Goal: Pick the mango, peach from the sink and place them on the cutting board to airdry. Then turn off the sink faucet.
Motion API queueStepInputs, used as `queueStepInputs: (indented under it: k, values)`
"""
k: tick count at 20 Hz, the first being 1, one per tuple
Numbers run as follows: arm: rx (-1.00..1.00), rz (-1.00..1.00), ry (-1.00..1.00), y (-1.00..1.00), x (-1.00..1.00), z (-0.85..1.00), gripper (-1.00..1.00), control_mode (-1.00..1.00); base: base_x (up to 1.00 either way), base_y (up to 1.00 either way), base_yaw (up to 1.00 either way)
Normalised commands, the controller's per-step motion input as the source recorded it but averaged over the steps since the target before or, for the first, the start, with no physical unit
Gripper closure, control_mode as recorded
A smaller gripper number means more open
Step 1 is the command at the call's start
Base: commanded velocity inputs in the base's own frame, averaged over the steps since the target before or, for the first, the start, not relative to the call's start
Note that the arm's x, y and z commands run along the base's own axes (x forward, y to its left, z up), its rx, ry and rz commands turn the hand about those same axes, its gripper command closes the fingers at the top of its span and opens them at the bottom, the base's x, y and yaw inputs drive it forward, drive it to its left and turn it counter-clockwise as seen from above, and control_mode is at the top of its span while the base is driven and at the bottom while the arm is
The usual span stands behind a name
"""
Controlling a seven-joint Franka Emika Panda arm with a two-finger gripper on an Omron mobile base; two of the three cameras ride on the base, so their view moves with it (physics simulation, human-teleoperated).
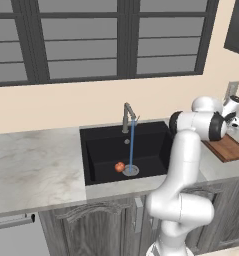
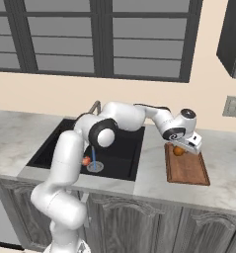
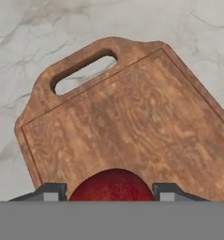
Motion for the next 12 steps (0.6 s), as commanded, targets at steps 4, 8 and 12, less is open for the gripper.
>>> queueStepInputs:
  k: [4,8,12]
  values:
    - [0.0,0.0,0.06,0.0,0.28,-0.32,1.0,-1.0,0.0,0.0,0.0]
    - [0.0,0.0,0.06,-0.03,0.29,-0.32,1.0,-1.0,0.0,0.0,0.0]
    - [0.0,0.0,0.07,-0.04,0.29,-0.35,1.0,-1.0,0.0,0.0,0.0]
